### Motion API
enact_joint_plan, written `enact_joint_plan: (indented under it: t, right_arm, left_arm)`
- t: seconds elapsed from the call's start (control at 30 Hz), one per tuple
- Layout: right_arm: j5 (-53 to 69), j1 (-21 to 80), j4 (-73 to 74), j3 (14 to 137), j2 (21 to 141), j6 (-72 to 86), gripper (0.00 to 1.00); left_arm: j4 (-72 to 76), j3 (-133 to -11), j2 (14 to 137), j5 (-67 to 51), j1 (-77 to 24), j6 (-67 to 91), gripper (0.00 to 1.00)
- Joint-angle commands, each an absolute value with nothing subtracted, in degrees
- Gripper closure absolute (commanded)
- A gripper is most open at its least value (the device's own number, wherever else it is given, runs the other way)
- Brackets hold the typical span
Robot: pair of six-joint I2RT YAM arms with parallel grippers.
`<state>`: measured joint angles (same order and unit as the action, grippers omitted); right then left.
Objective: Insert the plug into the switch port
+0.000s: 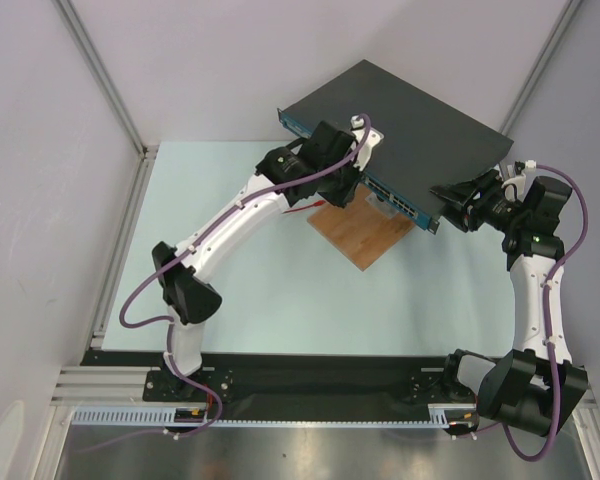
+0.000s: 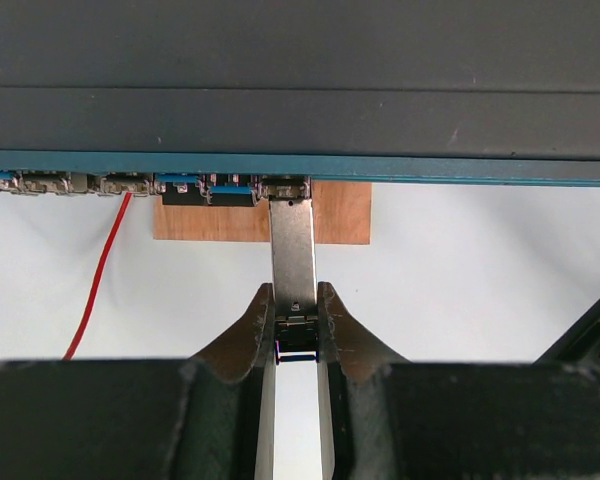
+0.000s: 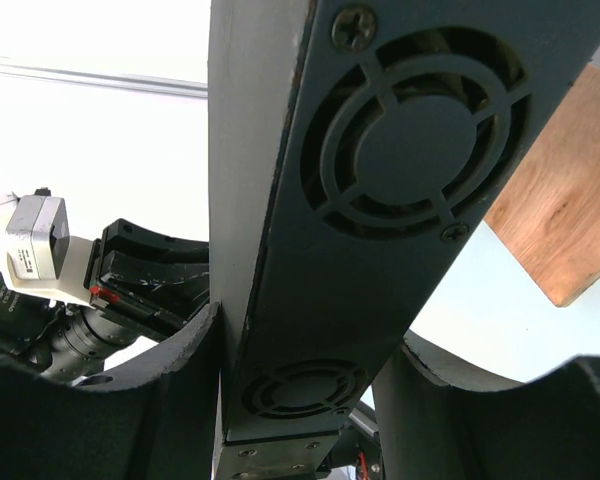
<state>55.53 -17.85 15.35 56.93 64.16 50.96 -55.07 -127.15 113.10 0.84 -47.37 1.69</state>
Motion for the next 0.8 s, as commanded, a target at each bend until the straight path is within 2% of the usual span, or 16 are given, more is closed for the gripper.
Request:
enact_joint_plan:
  t: [0.0,0.6,0.77]
  right_arm:
    - [52.29,-13.36,13.80,58.18,63.81,30.67,1.00]
    - [51.86,-13.27,15.29,58.36,63.72,28.83,1.00]
    - [51.77,-13.27,15.12,58.45,63.72,28.83,1.00]
  left_arm:
    - [-27.69,-129.73,114.79,-2.28,-46.23,1.41,1.00]
    - [-29.88,-131.49,113.56,-1.15,-45.44,0.18,0.99]
    - [-30.41,-131.57,113.64,-0.70,-45.44,-1.32,0.88]
